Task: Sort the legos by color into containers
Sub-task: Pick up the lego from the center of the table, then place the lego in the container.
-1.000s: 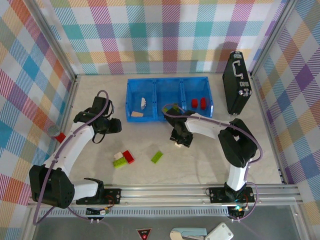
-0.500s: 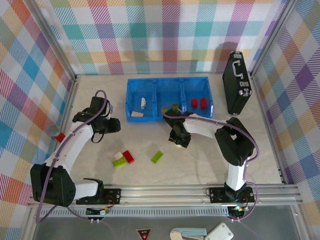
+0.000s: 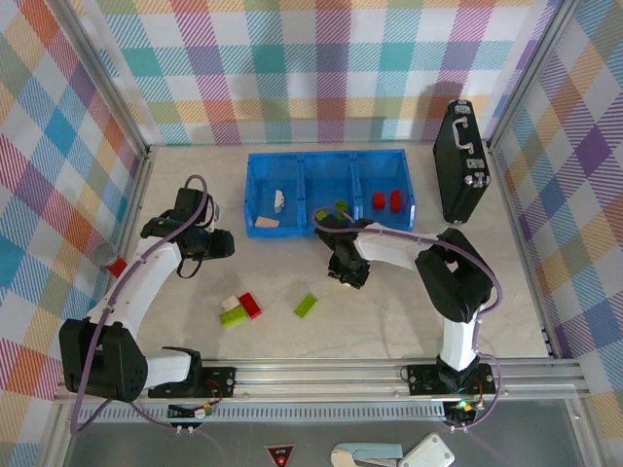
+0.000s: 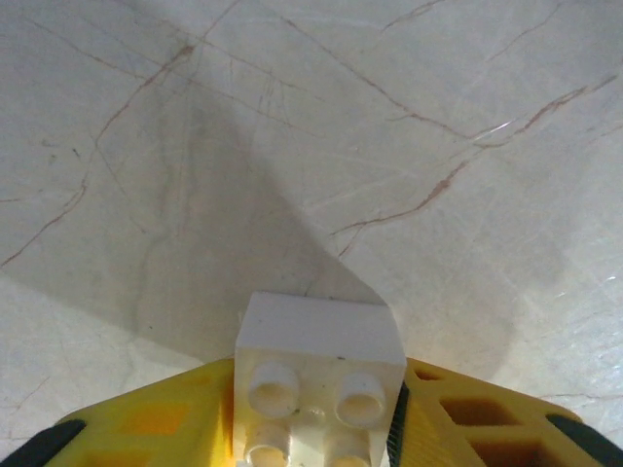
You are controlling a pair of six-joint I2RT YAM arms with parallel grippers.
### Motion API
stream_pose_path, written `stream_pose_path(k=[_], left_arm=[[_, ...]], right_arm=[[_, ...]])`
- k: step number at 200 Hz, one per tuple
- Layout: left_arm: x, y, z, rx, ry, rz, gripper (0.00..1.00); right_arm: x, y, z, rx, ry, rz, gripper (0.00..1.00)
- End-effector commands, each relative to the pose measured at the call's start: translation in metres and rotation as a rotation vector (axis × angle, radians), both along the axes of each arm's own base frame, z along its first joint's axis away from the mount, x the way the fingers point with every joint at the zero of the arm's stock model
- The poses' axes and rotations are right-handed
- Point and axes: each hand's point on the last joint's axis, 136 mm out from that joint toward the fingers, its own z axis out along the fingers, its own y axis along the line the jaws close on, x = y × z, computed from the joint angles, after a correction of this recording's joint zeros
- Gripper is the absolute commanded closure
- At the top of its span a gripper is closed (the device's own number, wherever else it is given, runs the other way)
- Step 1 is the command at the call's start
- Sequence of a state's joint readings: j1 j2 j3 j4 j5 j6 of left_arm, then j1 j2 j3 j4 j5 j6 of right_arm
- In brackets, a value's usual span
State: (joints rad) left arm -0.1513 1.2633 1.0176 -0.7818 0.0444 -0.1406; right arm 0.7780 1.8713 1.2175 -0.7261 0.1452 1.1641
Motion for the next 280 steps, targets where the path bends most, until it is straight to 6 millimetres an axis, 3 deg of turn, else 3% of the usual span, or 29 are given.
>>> stream_pose_path(k=[1, 78, 148, 192, 280], left_arm=[[-0.001, 0.003, -0.001, -0.015, 0.0, 0.002, 0.53], [0.0, 0.006, 0.004, -0.029, -0.018, 0.016, 0.53], [-0.001, 0.009, 0.005, -0.027, -0.022, 0.026, 0.53], [-0.001, 0.012, 0.005, -0.023, -0.025, 0.038, 0.53], [0.002, 0.02, 0.009, 0.014, -0.048, 0.06, 0.53]], right_arm=[[-0.002, 0.004, 0.001, -0.011, 0.012, 0.006, 0.58], [0.007, 0.034, 0.018, -0.007, -0.014, 0.081, 0.6], [0.022, 0.096, 0.03, 0.019, -0.046, 0.269, 0.65], [0.036, 0.122, 0.044, -0.047, -0.117, 0.413, 0.66], [0.072, 0.162, 0.06, -0.005, -0.257, 0.486, 0.66]])
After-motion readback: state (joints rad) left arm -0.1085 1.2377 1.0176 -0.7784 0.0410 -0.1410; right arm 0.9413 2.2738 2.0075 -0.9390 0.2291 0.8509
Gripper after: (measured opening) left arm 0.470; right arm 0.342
